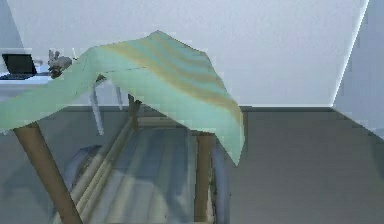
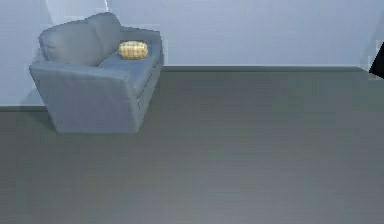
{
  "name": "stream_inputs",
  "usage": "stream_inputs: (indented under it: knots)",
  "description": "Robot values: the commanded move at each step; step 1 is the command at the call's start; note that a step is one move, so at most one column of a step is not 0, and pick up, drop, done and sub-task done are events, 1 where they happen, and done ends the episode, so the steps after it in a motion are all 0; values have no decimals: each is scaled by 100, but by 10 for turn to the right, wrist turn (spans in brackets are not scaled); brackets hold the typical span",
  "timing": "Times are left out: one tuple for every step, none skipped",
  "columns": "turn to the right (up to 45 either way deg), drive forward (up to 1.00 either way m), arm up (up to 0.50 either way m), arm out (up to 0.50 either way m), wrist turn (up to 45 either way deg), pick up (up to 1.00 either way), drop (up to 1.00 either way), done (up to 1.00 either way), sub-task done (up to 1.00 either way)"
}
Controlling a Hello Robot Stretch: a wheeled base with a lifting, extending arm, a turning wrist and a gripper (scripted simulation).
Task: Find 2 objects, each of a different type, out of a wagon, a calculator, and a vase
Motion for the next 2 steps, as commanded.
stream_inputs:
  knots:
    - [0, 0, 0, 0, 0, 0, 0, 0, 100]
    - [-450, 0, 0, 0, 0, 0, 0, 0, 0]
